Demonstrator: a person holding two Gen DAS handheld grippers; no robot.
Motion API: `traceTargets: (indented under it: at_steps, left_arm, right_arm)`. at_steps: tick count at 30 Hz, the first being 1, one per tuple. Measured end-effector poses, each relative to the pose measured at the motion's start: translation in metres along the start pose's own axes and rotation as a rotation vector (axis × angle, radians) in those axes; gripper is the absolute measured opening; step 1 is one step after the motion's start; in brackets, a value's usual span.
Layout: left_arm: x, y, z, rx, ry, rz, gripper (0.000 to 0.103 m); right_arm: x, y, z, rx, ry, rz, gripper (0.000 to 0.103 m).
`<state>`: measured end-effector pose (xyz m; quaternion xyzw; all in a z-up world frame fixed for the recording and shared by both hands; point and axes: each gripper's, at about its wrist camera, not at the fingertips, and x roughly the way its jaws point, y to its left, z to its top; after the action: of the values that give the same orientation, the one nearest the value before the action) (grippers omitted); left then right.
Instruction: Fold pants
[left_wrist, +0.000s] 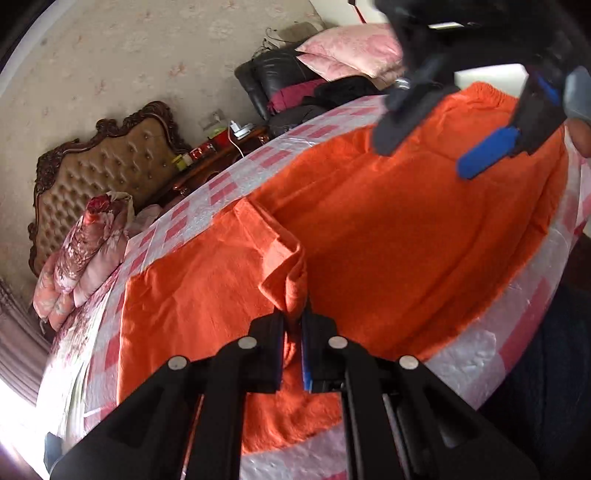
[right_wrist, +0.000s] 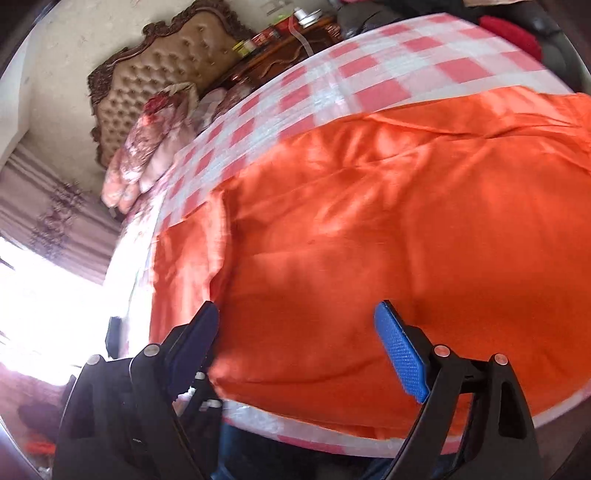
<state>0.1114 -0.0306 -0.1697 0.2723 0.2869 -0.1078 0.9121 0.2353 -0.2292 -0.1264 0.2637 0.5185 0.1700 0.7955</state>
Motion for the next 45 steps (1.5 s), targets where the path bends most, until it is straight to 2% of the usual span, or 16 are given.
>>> traceTargets:
  at_steps: [6, 11, 14, 17, 18, 20, 21, 22, 24, 27, 31, 36, 41, 43, 45]
  left_arm:
    - [-0.009, 0.016, 0.005, -0.063, -0.068, 0.012, 0.007]
    - [-0.016, 0.021, 0.005, -0.073, -0.086, 0.014, 0.007]
    - [-0.019, 0.023, 0.007, -0.068, -0.1, 0.024, 0.007]
    - [-0.024, 0.018, 0.006, -0.029, -0.116, 0.042, 0.007]
    - [-0.025, 0.016, 0.006, -0.018, -0.12, 0.047, 0.007]
    - [-0.026, 0.008, 0.005, 0.015, -0.119, 0.055, 0.007]
    - [-0.026, 0.003, 0.005, 0.037, -0.12, 0.065, 0.007]
    - [-0.025, -0.002, 0.005, 0.061, -0.12, 0.076, 0.007]
    - [-0.024, -0.013, 0.007, 0.109, -0.118, 0.107, 0.007]
    - [-0.019, -0.029, 0.012, 0.161, -0.109, 0.112, 0.007]
    - [-0.012, -0.052, 0.013, 0.222, -0.104, 0.095, 0.007]
    - [-0.009, -0.055, 0.011, 0.232, -0.085, 0.09, 0.007]
    - [-0.005, -0.051, 0.01, 0.232, -0.079, 0.073, 0.007]
    - [-0.003, -0.052, 0.011, 0.228, -0.072, 0.058, 0.011]
    - [-0.006, -0.054, 0.011, 0.22, -0.071, 0.031, 0.018]
  right_arm:
    - [0.037, 0.033, 0.024, 0.01, 0.155, 0.11, 0.085]
    - [0.076, 0.065, 0.042, -0.031, 0.256, 0.097, 0.084]
    - [0.094, 0.081, 0.053, -0.058, 0.28, 0.083, 0.084]
    - [0.11, 0.096, 0.063, -0.087, 0.283, 0.082, 0.076]
    - [0.114, 0.1, 0.067, -0.09, 0.28, 0.092, 0.07]
    - [0.123, 0.102, 0.075, -0.1, 0.269, 0.082, 0.051]
    - [0.127, 0.101, 0.078, -0.105, 0.259, 0.066, 0.025]
    - [0.128, 0.098, 0.079, -0.111, 0.25, 0.051, 0.008]
    - [0.122, 0.093, 0.081, -0.124, 0.219, 0.054, 0.008]
    - [0.106, 0.088, 0.083, -0.176, 0.153, 0.045, 0.008]
    - [0.11, 0.065, 0.083, -0.155, 0.158, -0.002, 0.008]
    - [0.104, 0.062, 0.079, -0.17, 0.137, 0.0, 0.008]
    - [0.108, 0.067, 0.075, -0.202, 0.135, -0.042, 0.008]
    - [0.109, 0.067, 0.075, -0.214, 0.138, -0.057, 0.009]
    - [0.11, 0.068, 0.075, -0.225, 0.145, -0.066, 0.009]
